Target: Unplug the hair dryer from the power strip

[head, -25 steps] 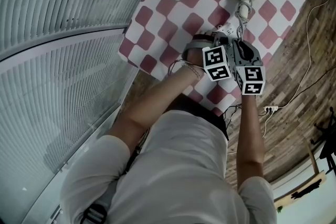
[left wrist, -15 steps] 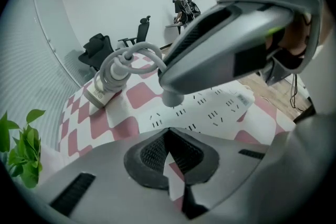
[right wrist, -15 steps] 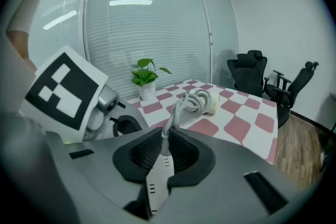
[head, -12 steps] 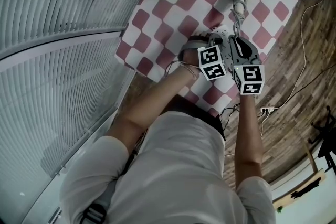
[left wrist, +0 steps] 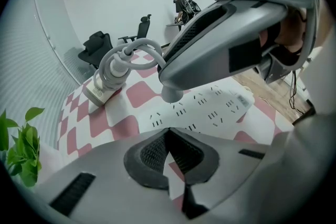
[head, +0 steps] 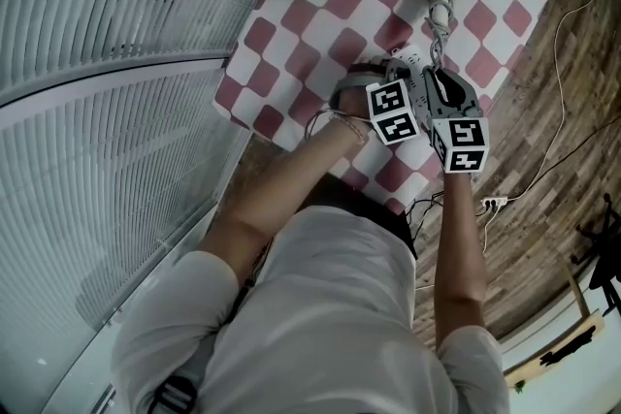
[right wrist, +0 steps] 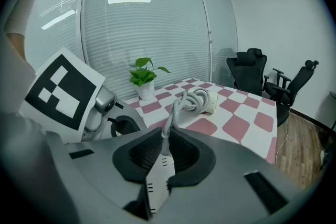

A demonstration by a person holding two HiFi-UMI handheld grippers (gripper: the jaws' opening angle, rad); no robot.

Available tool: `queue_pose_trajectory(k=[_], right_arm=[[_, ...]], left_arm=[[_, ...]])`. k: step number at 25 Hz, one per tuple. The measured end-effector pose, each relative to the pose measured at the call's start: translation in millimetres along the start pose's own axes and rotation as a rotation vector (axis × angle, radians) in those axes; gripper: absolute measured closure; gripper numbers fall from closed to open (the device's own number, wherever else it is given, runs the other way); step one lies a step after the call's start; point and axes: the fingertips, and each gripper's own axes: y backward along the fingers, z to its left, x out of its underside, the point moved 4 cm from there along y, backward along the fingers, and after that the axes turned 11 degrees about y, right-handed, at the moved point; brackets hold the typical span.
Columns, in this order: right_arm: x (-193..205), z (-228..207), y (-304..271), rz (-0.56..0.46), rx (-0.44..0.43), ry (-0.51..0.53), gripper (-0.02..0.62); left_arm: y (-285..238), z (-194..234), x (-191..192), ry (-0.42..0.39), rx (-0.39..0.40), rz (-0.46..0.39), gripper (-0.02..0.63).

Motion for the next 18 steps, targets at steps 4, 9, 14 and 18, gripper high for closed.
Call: queue_pose_trajectory(k=[4,9,14,18], right_arm=[[5,-8,4,0.017,0.016,0.000,0.531],[12,-22,14,0.041,0.040,0.003,0.531],[21,-35,23,0.067,0.063,0.003,0.531],[29,-48,29,0.090,0.083,0.000,0.531]], left_arm=[[-1,0,0,-0.004,0.000,0.000,0.577],[1,0,0,-0.009,-0.005,-0.005,0.577],[2,0,0,-0.016,0.010,0.006,0.577],[1,0,0,-0.029,0.011,0.009,0.577]])
